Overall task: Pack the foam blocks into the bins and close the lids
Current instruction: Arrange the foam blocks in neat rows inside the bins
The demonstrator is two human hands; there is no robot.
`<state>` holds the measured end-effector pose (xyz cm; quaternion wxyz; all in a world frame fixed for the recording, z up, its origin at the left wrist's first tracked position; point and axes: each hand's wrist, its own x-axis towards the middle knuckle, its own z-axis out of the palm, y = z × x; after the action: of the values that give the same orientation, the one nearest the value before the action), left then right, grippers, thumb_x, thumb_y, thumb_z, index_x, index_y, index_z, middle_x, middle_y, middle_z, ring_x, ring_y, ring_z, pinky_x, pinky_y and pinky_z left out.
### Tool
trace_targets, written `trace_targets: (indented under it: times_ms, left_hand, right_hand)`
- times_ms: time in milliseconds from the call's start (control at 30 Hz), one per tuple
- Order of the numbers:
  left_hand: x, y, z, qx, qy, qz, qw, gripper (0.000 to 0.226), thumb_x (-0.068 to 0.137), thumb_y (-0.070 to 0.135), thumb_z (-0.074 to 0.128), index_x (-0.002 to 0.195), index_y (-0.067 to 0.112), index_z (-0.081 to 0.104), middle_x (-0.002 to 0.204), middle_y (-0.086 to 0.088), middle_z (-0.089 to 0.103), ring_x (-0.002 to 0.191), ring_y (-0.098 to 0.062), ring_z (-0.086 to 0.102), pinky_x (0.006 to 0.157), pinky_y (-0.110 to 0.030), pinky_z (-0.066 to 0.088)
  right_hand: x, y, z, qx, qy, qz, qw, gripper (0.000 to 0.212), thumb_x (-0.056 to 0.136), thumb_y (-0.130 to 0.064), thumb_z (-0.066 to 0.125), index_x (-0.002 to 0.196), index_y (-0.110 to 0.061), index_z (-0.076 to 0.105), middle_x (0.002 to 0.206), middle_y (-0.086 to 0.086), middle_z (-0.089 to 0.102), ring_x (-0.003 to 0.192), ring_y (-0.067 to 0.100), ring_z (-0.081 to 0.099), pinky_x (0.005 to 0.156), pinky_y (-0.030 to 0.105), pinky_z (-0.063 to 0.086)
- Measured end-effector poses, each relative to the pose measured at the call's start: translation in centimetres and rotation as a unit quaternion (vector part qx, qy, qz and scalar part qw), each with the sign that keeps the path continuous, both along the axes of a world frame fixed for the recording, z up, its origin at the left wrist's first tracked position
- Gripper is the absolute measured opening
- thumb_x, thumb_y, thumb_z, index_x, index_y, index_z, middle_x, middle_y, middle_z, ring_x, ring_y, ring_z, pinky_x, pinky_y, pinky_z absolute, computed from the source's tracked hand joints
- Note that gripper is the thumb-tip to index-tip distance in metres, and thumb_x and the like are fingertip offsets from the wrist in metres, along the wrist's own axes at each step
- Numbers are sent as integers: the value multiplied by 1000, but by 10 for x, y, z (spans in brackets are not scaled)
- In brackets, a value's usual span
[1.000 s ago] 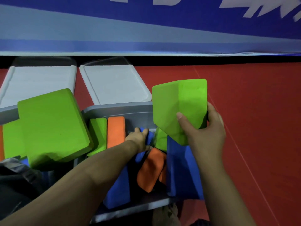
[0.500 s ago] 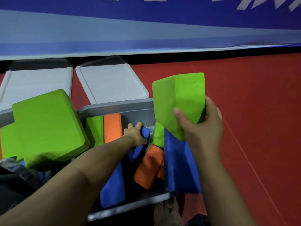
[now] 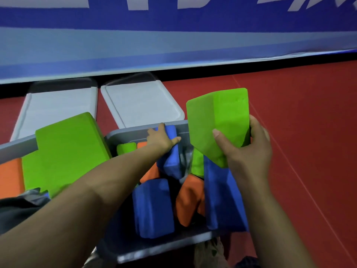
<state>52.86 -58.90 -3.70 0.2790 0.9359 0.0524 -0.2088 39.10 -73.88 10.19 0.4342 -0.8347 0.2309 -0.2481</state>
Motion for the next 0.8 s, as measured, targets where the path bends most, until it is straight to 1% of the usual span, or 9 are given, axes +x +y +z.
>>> trace_targets:
  times_ms: [167, 233, 333, 400, 433, 533, 667, 733, 800]
  left_hand:
    - [-17, -7, -39, 75, -1, -79, 994, 88, 81, 59, 61, 146, 12, 25, 137, -28, 32, 123, -42, 42, 103, -37, 34]
    - [-24, -6, -48, 116, -26, -147, 982, 84, 86, 55, 57, 150, 15, 21, 149, -27, 18, 134, -42, 28, 111, -38, 24]
    - [-31, 6, -54, 154, -94, -271, 945, 63, 93, 42, 53, 149, 34, 25, 161, -5, 0, 144, -34, 12, 114, -45, 20]
    - [-33, 20, -53, 200, -101, -365, 904, 54, 98, 39, 41, 149, 38, 23, 161, 5, 6, 146, -27, 12, 114, -46, 18]
    - [-32, 27, -52, 214, -80, -374, 899, 53, 100, 38, 36, 150, 37, 19, 161, 7, 7, 146, -25, 13, 113, -47, 17]
    - [-31, 40, -41, 217, -34, -343, 913, 54, 100, 39, 35, 151, 32, 18, 161, 7, 8, 146, -25, 12, 112, -50, 17]
    - [-50, 55, -18, 143, -73, -283, 946, 45, 97, 36, 41, 141, 27, 42, 149, -2, 39, 134, -28, 37, 107, -43, 34]
    - [-71, 67, -8, 94, -60, -323, 940, 48, 93, 42, 38, 139, 29, 47, 143, -1, 47, 129, -30, 44, 104, -40, 39]
    - [-95, 78, -2, 88, -22, -392, 916, 54, 91, 50, 35, 141, 31, 45, 149, 1, 41, 135, -26, 39, 108, -40, 37]
  right_hand:
    - [2, 3, -3, -4, 8, 18, 1000, 71, 62, -50, 75, 124, -20, 57, 114, -3, 57, 106, 13, 55, 91, 37, 47]
    - [3, 2, -4, 1, 9, 25, 1000, 71, 63, -49, 75, 125, -20, 57, 116, -3, 57, 108, 12, 55, 92, 36, 47]
    - [5, 1, -5, -2, 7, 22, 1000, 72, 62, -49, 74, 125, -19, 57, 117, -2, 57, 108, 12, 54, 93, 32, 46]
    - [6, 1, -5, -4, 6, 22, 1000, 74, 62, -50, 74, 126, -18, 56, 117, -1, 57, 109, 13, 54, 93, 34, 46]
    - [6, 2, -5, -4, 8, 25, 1000, 75, 63, -50, 74, 127, -18, 55, 118, 0, 56, 110, 14, 54, 94, 35, 46]
    - [5, 4, -4, -8, 13, 37, 999, 73, 63, -50, 75, 126, -19, 55, 117, 0, 56, 109, 16, 54, 93, 39, 47]
    - [1, 10, 7, -35, 7, 39, 999, 69, 63, -49, 73, 122, -18, 58, 113, 1, 57, 105, 16, 53, 90, 29, 44]
    - [-2, 19, 12, -58, 18, 42, 997, 73, 62, -53, 71, 123, -16, 57, 114, 4, 58, 107, 19, 53, 92, 31, 43]
    - [-7, 29, 15, -77, 24, 57, 995, 76, 61, -53, 70, 124, -12, 57, 114, 9, 59, 107, 25, 53, 92, 34, 43]
